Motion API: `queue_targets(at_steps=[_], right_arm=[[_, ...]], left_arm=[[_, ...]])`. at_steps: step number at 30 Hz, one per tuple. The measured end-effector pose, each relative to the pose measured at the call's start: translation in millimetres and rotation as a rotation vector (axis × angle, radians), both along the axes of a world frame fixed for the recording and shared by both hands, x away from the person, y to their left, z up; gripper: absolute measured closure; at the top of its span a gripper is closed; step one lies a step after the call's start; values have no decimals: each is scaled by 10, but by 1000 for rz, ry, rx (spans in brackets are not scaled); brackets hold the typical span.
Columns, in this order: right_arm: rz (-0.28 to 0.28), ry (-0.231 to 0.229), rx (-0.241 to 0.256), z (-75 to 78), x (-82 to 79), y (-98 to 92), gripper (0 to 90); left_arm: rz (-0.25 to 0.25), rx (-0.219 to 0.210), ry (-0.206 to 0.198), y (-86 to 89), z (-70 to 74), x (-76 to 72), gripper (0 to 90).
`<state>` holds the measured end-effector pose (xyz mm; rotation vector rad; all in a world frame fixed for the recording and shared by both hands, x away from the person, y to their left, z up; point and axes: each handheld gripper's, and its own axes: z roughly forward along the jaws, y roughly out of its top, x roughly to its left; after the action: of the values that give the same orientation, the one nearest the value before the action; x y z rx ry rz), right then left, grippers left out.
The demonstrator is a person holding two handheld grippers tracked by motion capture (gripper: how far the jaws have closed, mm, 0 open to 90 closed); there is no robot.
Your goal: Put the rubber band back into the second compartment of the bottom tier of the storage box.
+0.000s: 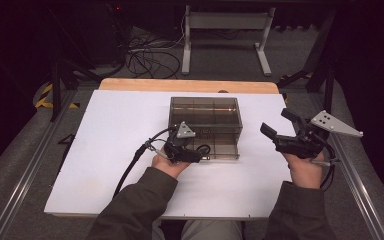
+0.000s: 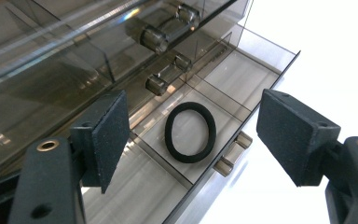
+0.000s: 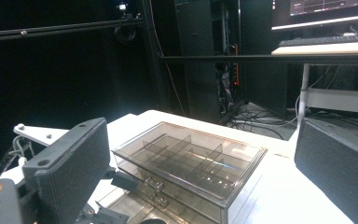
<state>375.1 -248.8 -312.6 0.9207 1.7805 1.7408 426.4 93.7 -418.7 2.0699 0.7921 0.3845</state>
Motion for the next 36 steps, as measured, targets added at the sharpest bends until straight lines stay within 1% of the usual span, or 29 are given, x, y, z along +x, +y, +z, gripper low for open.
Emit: queue_targets(at_steps=[3, 7, 8, 12, 15, 17, 20, 22, 23, 24, 27, 28, 31, 32, 34, 36], right_arm=[[2, 3, -4, -5, 6, 22, 40], [4, 5, -11, -9, 12, 49, 40], [2, 6, -13, -10, 13, 52, 40], [2, 10, -19, -19, 21, 60, 40], [3, 14, -21, -28, 29, 72, 40], [4, 17, -23, -34, 35, 78, 40], [7, 19, -25, -43, 44, 87, 40], [6, 24, -25, -48, 47, 94, 40], [6, 25, -24, -51, 48, 98, 40], [8, 27, -24, -53, 49, 102, 40], [11, 31, -30, -62, 54, 117, 40], [13, 33, -30, -65, 56, 124, 40], [15, 38, -35, -74, 64, 143, 40], [17, 38, -35, -76, 65, 150, 40], [18, 41, -34, -79, 67, 163, 40], [19, 43, -38, -83, 68, 170, 40]], left_arm=[[-4, -14, -14, 17, 34, -28, 235], [-10, -21, -40, 41, 81, -50, 205], [-8, -26, -40, 46, 91, -59, 198], [-6, -35, -61, 89, 143, -83, 175], [-2, -49, -66, 122, 179, -102, 158], [-9, -55, -69, 151, 201, -107, 148], [-10, -73, -64, 197, 237, -124, 128], [-7, -82, -73, 223, 259, -145, 122], [-7, -79, -89, 242, 275, -148, 118], [-7, -87, -83, 256, 286, -165, 114], [-6, -91, -100, 313, 320, -196, 105], [0, -99, -99, 329, 328, -212, 102], [7, -106, -117, 392, 363, -228, 91], [8, -113, -114, 409, 375, -240, 89], [12, -126, -122, 443, 397, -258, 81], [16, -132, -134, 482, 424, -277, 74]])
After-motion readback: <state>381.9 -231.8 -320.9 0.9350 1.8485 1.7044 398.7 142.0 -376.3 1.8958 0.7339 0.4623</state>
